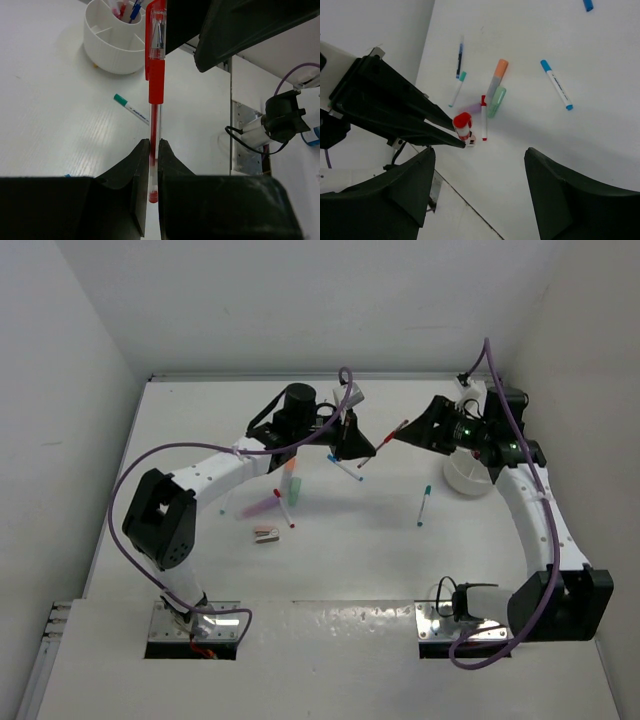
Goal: Sort the stationery into containers
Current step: Pick up the pen from the center of the board, then place the pen in the storage box.
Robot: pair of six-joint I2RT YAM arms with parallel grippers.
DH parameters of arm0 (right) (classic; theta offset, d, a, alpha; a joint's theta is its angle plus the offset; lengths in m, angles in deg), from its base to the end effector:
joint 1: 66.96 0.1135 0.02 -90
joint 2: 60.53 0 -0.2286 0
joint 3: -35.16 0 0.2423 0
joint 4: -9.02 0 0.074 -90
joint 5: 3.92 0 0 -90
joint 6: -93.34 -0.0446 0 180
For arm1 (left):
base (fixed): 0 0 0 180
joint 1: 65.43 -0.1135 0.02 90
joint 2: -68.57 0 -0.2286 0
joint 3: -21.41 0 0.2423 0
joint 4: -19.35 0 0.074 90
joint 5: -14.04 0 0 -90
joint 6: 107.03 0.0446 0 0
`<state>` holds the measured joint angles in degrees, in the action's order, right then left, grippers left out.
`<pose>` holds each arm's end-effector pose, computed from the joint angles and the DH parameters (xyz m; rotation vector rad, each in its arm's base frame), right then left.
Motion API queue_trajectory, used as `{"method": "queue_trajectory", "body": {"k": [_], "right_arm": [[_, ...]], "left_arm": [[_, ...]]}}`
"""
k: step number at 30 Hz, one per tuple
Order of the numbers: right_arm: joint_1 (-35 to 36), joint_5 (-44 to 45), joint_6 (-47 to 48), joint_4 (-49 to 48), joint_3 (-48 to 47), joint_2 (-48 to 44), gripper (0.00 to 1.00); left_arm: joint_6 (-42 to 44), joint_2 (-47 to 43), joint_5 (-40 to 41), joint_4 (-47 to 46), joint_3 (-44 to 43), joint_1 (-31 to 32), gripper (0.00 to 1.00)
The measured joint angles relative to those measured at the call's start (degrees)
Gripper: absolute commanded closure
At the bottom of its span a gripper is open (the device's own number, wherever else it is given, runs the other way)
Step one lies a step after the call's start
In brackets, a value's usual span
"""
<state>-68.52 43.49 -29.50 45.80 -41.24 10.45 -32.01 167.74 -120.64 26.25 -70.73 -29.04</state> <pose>0.2787 0.0226 0.2969 0.1818 2.1423 1.1063 0.3030 -0.2623 0.2841 0.9315 1.7138 -1.3173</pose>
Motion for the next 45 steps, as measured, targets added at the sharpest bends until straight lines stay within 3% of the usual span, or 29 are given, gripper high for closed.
{"method": "queue_trajectory", "body": {"k": [4,7,10,11,18,20,22,24,25,27,38,45], "right_arm": [[0.9,0.0,-1.9,-2.0,0.0,0.4,0.31],[0.9,0.0,-3.1,-3.3,-0.2,1.7,0.43],[0.9,-0.2,-4.1,-4.1,-0.7,3.2,0.71],[0.9,-0.3,-4.4,-4.3,-0.8,3.5,0.71],[1.1,-1.5,-5.3,-5.6,-1.1,4.1,1.0],[1.1,-1.6,-5.3,-5.8,-1.2,4.1,1.0],[1.6,-1.5,-4.9,-5.8,-1.2,4.1,1.0],[1.8,-1.0,-4.2,-5.8,-1.2,4.1,1.0],[1.9,-0.7,-3.6,-5.7,-1.2,4.1,1.0],[1.6,0.1,-2.3,-5.4,-1.2,3.9,1.0],[-14.7,15.6,12.7,-2.7,-1.2,-4.0,1.0],[-20.9,24.7,20.9,-5.6,-1.2,-0.5,1.0]], "left_arm": [[-0.6,0.0,-0.7,0.0,0.0,0.0,1.0],[-0.8,0.0,-1.2,-0.2,0.0,0.1,1.0],[-0.8,0.1,-1.2,-0.4,0.0,0.2,1.0],[-0.8,0.2,-1.2,-0.5,0.0,0.2,1.0],[-0.8,0.5,-1.0,-0.6,0.0,0.3,1.0],[-0.8,0.5,-0.9,-0.8,0.0,0.3,0.97],[-0.7,0.5,-0.9,-0.8,0.0,0.3,0.72],[-0.3,0.5,-1.1,-0.6,0.0,0.3,0.39],[0.1,0.5,-1.2,-0.5,0.0,0.4,0.33],[0.2,0.5,-0.6,-0.1,0.1,0.4,0.0],[6.7,-3.1,7.9,5.8,3.0,-7.9,0.0],[10.2,-6.4,14.2,8.8,3.8,-12.5,0.0]]}}
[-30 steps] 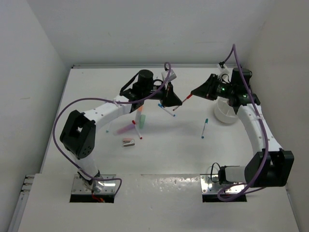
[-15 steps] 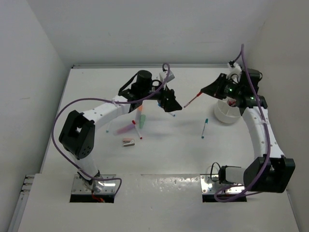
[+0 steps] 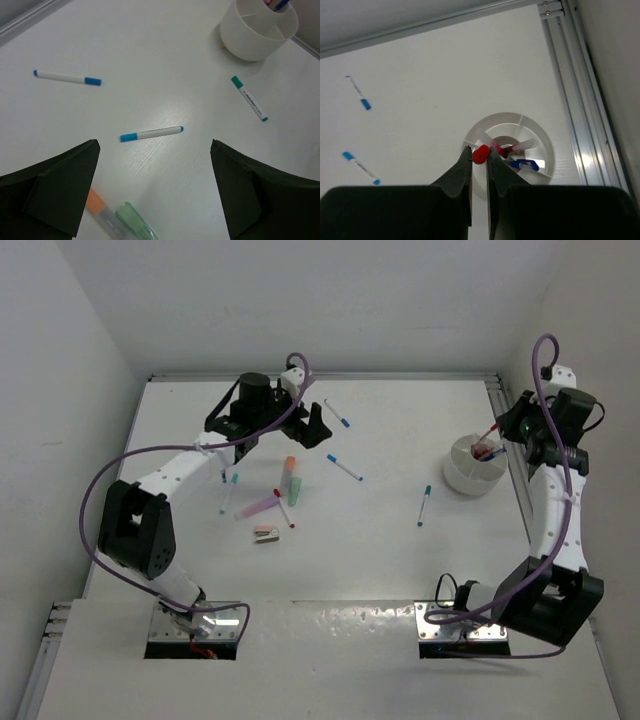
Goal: Sort the stationery into containers
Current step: Place the pen in the storage box.
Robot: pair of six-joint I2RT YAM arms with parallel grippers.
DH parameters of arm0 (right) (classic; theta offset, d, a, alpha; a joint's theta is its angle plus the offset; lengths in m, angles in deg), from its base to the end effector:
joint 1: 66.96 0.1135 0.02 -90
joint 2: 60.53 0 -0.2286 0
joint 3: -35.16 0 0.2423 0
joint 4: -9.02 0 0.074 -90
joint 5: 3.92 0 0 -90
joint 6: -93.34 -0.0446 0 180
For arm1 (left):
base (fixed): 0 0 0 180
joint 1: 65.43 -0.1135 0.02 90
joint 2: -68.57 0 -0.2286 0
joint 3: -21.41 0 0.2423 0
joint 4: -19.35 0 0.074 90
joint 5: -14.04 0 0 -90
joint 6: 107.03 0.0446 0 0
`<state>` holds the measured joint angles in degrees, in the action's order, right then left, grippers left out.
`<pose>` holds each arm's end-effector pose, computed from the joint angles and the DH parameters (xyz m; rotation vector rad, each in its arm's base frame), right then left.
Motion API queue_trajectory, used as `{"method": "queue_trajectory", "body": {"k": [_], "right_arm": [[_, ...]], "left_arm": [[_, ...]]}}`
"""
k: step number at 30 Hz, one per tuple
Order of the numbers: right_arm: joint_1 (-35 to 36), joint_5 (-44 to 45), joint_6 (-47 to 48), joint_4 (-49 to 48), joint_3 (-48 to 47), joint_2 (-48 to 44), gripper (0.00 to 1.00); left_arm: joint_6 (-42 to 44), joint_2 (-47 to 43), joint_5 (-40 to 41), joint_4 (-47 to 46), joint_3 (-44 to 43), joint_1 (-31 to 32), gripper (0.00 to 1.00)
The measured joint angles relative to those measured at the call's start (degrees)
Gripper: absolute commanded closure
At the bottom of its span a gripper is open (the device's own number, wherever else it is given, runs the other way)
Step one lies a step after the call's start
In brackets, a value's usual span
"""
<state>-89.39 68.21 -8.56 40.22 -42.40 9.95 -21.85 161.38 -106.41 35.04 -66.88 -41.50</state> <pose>0.2736 -0.0981 0.3112 0.3887 1.9366 0.1908 0.3366 -0.1741 0.2839 0.6816 1.8422 -0.8429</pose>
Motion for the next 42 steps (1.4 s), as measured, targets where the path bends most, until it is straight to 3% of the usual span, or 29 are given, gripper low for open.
{"method": "queue_trajectory", "body": {"k": [20,23,24,27,35,42], "right_arm": [[-2.0,4.5,7.3,-4.5,5.3,7.6,0.98],[-1.5,5.2,7.8,-4.1,5.9,8.5,0.79],[-1.3,5.5,7.9,-4.0,6.1,8.7,0.61],[-0.5,5.8,8.2,-2.9,6.2,8.9,0.45],[1.4,5.1,6.2,0.0,5.8,7.8,0.4],[3.7,2.1,3.3,2.8,2.1,2.1,0.37]], "left_arm": [[3.2,-3.5,23.9,12.6,0.9,-8.0,0.0],[2.4,-2.9,27.5,14.3,0.9,-10.4,0.0],[2.1,-2.6,28.7,14.7,0.9,-11.1,0.0],[0.7,-1.4,32.5,16.4,0.6,-12.9,0.04],[-3.3,9.8,38.4,22.3,-6.2,-16.6,0.16],[-7.9,15.7,40.2,26.0,-7.0,-19.7,0.3]]}}
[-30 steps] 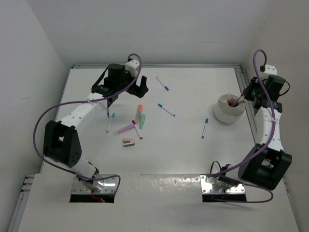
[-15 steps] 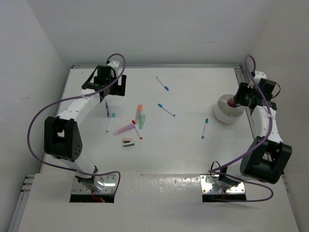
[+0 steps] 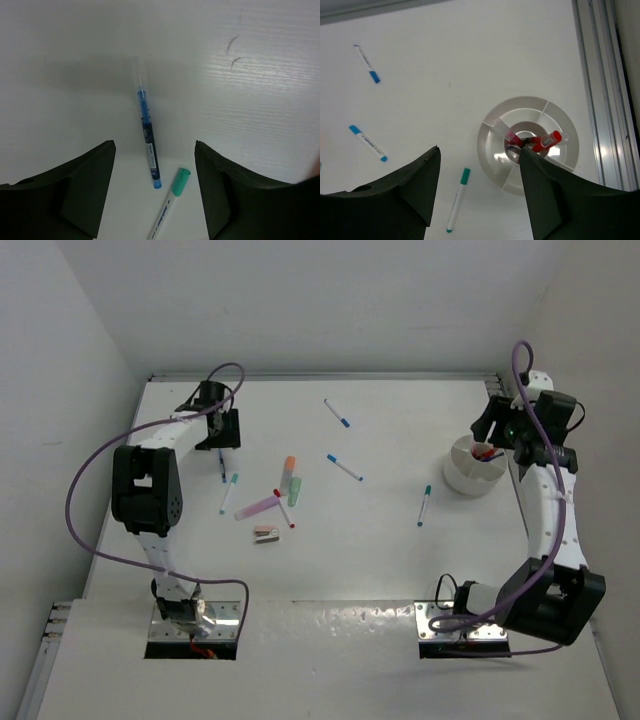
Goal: Sort the stationery into containers
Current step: Place the pen in the storage box, then pick up the pen from the center of the board.
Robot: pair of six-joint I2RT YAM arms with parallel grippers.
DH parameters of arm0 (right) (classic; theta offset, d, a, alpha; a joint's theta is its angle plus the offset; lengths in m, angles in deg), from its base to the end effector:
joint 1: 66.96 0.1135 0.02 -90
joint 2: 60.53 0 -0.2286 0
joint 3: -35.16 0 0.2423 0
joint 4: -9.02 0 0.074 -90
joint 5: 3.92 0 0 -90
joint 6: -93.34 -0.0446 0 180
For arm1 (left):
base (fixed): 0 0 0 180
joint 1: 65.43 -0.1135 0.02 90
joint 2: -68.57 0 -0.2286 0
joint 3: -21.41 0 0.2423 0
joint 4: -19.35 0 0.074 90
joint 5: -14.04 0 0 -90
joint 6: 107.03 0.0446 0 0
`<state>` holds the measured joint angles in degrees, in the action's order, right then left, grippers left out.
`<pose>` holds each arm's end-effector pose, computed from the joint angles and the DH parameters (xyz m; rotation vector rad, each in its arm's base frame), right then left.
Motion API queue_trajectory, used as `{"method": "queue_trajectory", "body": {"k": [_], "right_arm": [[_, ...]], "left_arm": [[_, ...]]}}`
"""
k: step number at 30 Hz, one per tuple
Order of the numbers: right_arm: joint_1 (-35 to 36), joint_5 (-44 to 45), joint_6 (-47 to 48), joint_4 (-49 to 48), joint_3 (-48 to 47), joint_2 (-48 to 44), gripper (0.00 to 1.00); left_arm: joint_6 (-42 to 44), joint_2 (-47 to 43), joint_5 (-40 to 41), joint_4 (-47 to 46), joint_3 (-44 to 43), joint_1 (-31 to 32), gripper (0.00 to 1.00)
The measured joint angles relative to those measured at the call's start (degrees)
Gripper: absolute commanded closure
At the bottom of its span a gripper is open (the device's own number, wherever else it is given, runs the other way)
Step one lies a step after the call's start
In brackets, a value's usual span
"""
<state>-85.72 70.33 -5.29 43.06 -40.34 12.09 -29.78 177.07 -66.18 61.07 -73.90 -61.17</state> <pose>0.2821 -0.0830 0.2833 0.3366 2.0702 0.1840 0.3957 -0.0219 0.1785 -0.2535 2.4985 0.0950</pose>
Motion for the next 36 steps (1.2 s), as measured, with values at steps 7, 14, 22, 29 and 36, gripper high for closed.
{"method": "queue_trajectory", "body": {"k": [7,14,22,29,36], "right_arm": [[2.1,-2.0,-1.7,0.8,-3.0,-2.6,0.36],[2.4,-2.5,-3.0,2.5,-3.6,-2.4,0.36],[2.4,-2.7,-3.5,3.2,-3.7,-2.3,0.36],[2.9,-2.9,-4.1,3.6,-4.9,-1.7,0.36],[5.2,-3.5,-4.4,3.7,-5.1,-1.6,0.33]], "left_arm": [[-3.8,0.5,-0.2,0.7,0.7,-2.3,0.36],[-5.0,2.9,-2.0,0.3,3.7,-2.6,0.46],[-5.7,4.4,-3.0,-0.6,5.2,-3.2,0.59],[-4.7,5.7,-2.9,-0.9,3.9,-3.2,0.94],[-2.3,5.6,-6.4,-1.9,3.4,-4.7,1.0]]}}
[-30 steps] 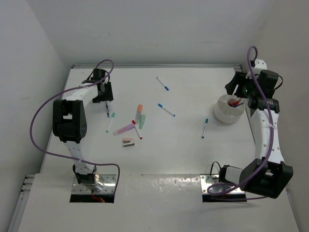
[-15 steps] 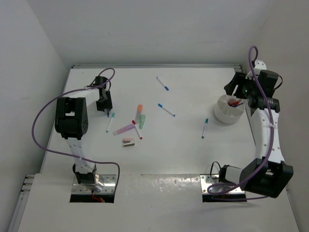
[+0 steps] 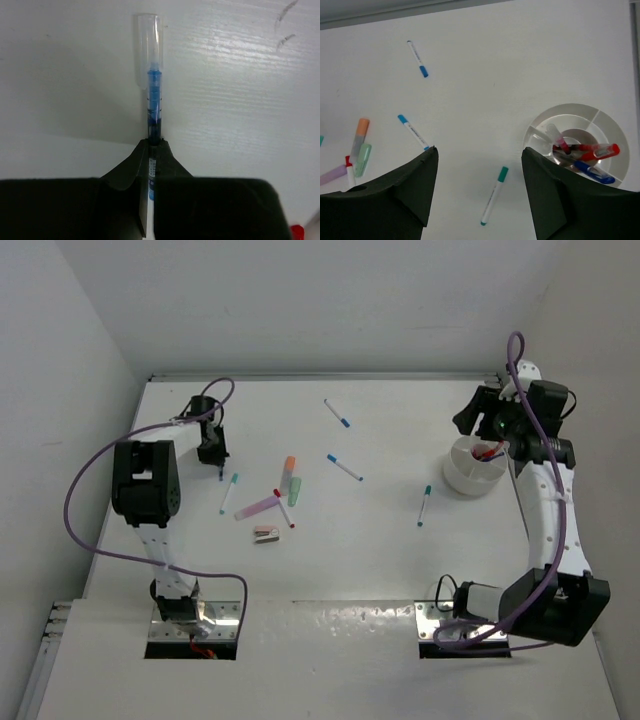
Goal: Sort the stationery into containers
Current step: Pick up the pen from the center of the board.
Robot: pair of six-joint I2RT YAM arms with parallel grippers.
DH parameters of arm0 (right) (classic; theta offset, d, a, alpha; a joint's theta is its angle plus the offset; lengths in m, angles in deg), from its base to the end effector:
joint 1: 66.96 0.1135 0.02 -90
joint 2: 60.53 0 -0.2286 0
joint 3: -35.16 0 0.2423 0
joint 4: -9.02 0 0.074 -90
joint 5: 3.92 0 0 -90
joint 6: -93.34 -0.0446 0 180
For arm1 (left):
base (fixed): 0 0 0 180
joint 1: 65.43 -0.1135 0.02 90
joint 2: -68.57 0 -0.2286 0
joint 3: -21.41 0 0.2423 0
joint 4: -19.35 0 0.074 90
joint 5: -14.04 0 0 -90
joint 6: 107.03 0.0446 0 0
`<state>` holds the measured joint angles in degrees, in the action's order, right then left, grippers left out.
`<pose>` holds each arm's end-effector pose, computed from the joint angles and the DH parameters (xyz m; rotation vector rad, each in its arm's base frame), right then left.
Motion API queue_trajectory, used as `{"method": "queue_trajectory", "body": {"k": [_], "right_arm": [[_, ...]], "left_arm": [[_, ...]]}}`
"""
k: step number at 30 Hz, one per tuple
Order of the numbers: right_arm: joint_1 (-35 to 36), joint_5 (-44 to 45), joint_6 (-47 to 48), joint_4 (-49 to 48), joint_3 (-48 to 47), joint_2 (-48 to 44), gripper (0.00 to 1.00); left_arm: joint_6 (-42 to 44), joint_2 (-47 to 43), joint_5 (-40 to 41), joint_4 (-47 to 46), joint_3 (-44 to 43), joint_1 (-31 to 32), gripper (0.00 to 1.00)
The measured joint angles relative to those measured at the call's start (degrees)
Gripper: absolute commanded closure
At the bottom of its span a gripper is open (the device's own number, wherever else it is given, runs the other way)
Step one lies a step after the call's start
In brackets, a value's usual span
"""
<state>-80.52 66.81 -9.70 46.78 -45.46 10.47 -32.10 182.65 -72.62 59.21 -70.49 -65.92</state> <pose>0.2823 -0.0529 0.3154 0.2672 2.0317 0.3405 0.3932 0.0060 0.1260 -0.3778 2.6234 -0.0071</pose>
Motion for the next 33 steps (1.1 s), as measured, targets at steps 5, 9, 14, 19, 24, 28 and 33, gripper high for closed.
{"method": "queue_trajectory", "body": {"k": [5,9,14,19,24,28,33], "right_arm": [[2.5,-5.1,-1.4,1.6,-1.9,0.0,0.27],[5.3,-10.6,-6.4,1.3,-4.5,0.0,0.26],[9.4,-17.0,-17.4,-4.0,-4.7,0.1,0.23],[14.2,-21.7,-28.7,-15.0,-4.6,1.1,0.22],[17.7,-24.9,-35.2,-21.9,-6.3,4.9,0.22],[19.6,-25.8,-35.9,-23.1,-7.1,6.3,0.22],[21.7,-26.1,-34.5,-22.7,-7.3,6.8,0.24]], "left_arm": [[2.6,-6.6,-7.5,-2.8,3.2,-0.4,0.99],[4.7,-18.7,-20.6,-11.6,4.4,0.3,0.93],[3.1,-34.9,-35.7,-25.6,7.6,8.4,0.92],[-4.8,-35.9,-47.8,-34.4,7.9,18.5,0.93],[-11.0,-32.7,-52.3,-35.5,7.9,23.5,0.93],[-15.1,-30.7,-53.7,-36.5,7.2,26.4,0.93],[-18.5,-29.3,-54.6,-38.8,6.5,28.8,0.95]]}}
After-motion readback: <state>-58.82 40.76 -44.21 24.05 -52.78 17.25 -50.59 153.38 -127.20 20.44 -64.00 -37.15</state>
